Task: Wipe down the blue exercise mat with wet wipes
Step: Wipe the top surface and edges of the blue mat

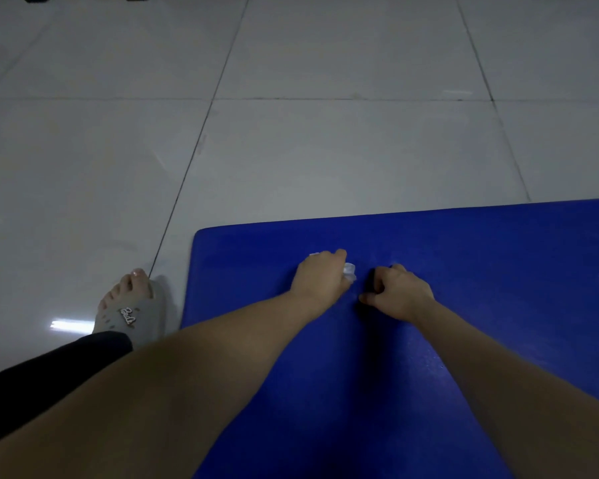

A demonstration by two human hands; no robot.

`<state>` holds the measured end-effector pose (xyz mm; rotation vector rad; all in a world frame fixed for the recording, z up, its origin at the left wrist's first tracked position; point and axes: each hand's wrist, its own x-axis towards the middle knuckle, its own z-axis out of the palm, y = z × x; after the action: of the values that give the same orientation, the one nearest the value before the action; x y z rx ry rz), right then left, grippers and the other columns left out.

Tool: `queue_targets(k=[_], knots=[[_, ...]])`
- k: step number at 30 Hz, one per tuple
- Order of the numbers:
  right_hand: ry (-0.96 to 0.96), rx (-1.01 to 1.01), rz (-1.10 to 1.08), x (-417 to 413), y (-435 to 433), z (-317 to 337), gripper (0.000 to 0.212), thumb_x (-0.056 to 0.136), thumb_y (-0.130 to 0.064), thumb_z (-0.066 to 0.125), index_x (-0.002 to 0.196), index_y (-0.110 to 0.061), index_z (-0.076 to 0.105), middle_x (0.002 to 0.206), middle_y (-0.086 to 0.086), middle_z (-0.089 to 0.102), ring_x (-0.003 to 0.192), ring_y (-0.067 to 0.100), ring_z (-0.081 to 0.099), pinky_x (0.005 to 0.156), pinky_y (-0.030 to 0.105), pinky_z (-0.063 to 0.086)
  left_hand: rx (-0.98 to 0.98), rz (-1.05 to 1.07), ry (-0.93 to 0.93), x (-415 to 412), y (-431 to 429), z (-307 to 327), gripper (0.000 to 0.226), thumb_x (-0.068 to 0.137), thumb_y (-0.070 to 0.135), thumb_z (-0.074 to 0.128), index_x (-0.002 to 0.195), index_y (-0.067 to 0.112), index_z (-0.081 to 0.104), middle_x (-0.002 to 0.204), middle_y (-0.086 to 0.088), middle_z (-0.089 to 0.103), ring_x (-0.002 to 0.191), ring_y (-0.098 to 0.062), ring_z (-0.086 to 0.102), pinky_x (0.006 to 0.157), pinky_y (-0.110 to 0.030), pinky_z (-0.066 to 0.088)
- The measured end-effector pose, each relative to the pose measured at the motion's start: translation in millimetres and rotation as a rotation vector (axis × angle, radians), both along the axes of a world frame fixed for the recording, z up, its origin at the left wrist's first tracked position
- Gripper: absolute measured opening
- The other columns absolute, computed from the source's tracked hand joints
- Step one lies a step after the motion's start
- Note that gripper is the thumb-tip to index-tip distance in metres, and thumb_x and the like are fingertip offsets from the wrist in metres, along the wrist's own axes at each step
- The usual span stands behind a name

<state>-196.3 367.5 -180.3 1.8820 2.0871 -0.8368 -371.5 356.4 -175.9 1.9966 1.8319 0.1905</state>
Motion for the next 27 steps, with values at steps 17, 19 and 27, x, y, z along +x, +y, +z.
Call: queue_targets(k=[17,19,27], knots=[[-0.012,0.007,0.005,1,2,-1,0.038,0.086,-0.059,0.067,0.081,-0.027,0.047,0.108,-0.001,0.049,0.09,0.019,0.056,0.075,0.035,0.05,0.124,0.577,-0.016,-126,-32,-21,0.029,0.1,0.03,0.053,0.08,0.01,0.045,0.073,-0.004,0.057,0.064,-0.024,0.054,0.05,-0.03,0.032],[-0.013,0.0,0.009,1,2,-1,0.038,0.086,-0.059,0.067,0.082,-0.027,0.047,0.108,-0.002,0.049,0.088,0.019,0.055,0.074,0.035,0.049,0.118,0.488,-0.068,-99,-32,-20,0.032,0.102,0.034,0.052,0.08,0.012,0.045,0.069,0.001,0.052,0.062,-0.021,0.053,0.047,-0.029,0.029],[0.084,-0.183,0.02,9,12,5,0.053,0.059,-0.054,0.087,0.088,-0.026,0.053,0.102,-0.002,0.052,0.083,0.018,0.058,0.065,0.032,0.048,0.055,0.248,-0.205,2,-38,-1,0.019,0.105,0.02,0.049,0.087,0.015,0.047,0.088,-0.008,0.058,0.085,-0.028,0.061,0.073,-0.032,0.041]])
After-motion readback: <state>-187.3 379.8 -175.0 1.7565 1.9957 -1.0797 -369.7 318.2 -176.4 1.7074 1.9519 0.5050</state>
